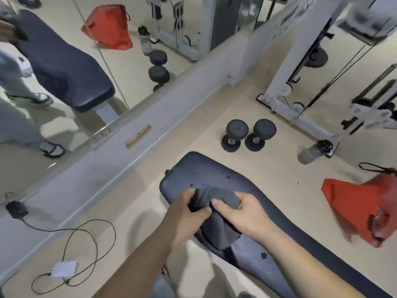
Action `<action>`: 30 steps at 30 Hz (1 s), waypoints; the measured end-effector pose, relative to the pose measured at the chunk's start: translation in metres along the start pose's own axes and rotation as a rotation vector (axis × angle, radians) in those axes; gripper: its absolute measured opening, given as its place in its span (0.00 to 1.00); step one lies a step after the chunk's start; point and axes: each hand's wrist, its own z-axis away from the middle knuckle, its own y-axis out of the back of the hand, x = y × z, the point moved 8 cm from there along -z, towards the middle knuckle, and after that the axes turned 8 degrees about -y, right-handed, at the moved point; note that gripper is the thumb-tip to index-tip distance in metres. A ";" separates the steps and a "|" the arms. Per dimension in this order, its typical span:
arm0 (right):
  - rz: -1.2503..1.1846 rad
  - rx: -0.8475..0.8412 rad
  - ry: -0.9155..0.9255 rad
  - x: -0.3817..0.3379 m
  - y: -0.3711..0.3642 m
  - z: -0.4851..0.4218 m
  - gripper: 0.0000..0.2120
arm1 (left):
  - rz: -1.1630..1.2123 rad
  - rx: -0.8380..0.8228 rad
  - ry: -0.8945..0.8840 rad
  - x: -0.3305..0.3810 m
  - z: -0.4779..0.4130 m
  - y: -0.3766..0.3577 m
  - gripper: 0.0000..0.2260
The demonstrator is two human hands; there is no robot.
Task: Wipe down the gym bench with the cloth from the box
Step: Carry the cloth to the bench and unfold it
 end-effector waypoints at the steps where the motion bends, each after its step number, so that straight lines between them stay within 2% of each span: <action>1: -0.159 -0.005 -0.042 0.014 -0.004 -0.017 0.11 | -0.002 -0.004 -0.010 -0.015 -0.015 -0.002 0.10; 2: -0.317 -0.018 -0.078 0.029 -0.008 -0.033 0.08 | -0.022 0.003 -0.007 -0.033 -0.029 -0.003 0.07; 3: -0.470 -0.032 -0.123 0.044 -0.013 -0.051 0.09 | -0.049 0.011 -0.021 -0.048 -0.042 -0.005 0.02; 4: -0.607 -0.042 -0.167 0.061 -0.018 -0.068 0.13 | -0.080 0.017 -0.046 -0.065 -0.057 -0.009 0.05; 5: -0.705 -0.051 -0.208 0.077 -0.023 -0.086 0.15 | -0.101 0.014 -0.073 -0.081 -0.072 -0.015 0.08; 8: -0.856 -0.070 -0.263 0.127 -0.039 -0.136 0.20 | -0.065 0.038 -0.090 -0.127 -0.113 -0.039 0.03; 10: -0.892 -0.086 -0.243 0.153 -0.047 -0.161 0.19 | -0.019 0.092 -0.119 -0.150 -0.137 -0.053 0.05; 13: -0.882 -0.093 -0.091 0.174 -0.054 -0.191 0.19 | 0.008 0.114 -0.230 -0.169 -0.164 -0.073 0.06; 16: -0.847 0.012 0.041 0.188 -0.046 -0.211 0.21 | -0.044 0.161 -0.334 -0.183 -0.180 -0.086 0.06; 19: -0.837 0.077 0.088 0.196 -0.035 -0.216 0.21 | -0.058 0.193 -0.412 -0.193 -0.182 -0.098 0.09; 23: -0.828 0.308 0.229 0.200 0.003 -0.189 0.08 | -0.192 0.289 -0.508 -0.201 -0.165 -0.095 0.10; 25: -0.747 0.488 0.301 0.201 0.025 -0.174 0.06 | -0.277 0.353 -0.510 -0.208 -0.154 -0.088 0.10; 26: -0.628 0.583 0.321 0.200 0.032 -0.169 0.08 | -0.333 0.372 -0.512 -0.209 -0.148 -0.084 0.10; 28: -0.277 0.742 0.342 0.191 0.040 -0.166 0.17 | -0.511 0.393 -0.537 -0.204 -0.139 -0.079 0.12; 30: 0.111 0.814 0.348 0.177 0.029 -0.173 0.19 | -0.712 0.395 -0.529 -0.202 -0.135 -0.071 0.16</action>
